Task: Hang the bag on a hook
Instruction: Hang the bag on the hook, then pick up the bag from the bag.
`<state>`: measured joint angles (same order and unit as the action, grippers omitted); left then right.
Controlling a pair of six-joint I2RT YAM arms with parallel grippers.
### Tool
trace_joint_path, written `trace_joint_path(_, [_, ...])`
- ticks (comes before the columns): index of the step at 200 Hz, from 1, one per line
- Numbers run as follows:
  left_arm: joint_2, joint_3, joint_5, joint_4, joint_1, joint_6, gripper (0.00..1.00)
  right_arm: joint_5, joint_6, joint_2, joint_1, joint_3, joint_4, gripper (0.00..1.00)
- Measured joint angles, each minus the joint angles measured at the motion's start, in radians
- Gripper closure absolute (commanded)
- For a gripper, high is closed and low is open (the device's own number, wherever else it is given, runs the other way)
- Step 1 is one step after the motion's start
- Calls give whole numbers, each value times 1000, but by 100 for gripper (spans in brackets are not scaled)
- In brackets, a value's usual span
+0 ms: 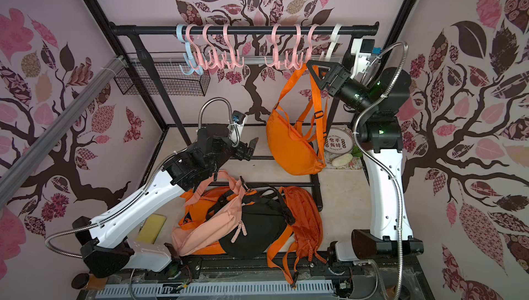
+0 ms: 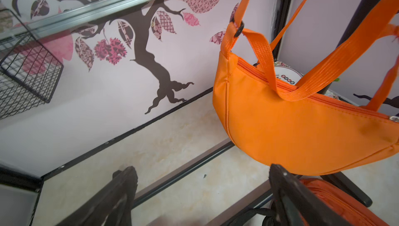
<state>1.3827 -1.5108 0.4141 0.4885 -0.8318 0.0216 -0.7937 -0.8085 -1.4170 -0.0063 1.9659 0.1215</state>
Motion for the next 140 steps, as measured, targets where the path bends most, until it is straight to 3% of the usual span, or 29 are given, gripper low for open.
trace_joint_path(56, [-202, 268, 90, 26, 0, -55, 2, 127, 110, 174, 1, -92, 42, 0])
trace_joint_path(85, [-301, 364, 119, 21, 0, -66, 2, 132, 127, 233, 2, -135, 39, 0])
trace_joint_path(111, [-320, 401, 125, 16, 0, -76, 2, 106, 93, 193, 2, -119, 36, 0])
trace_joint_path(140, [-294, 415, 122, 11, 0, -81, 2, 74, 20, 40, 3, 39, 98, 0])
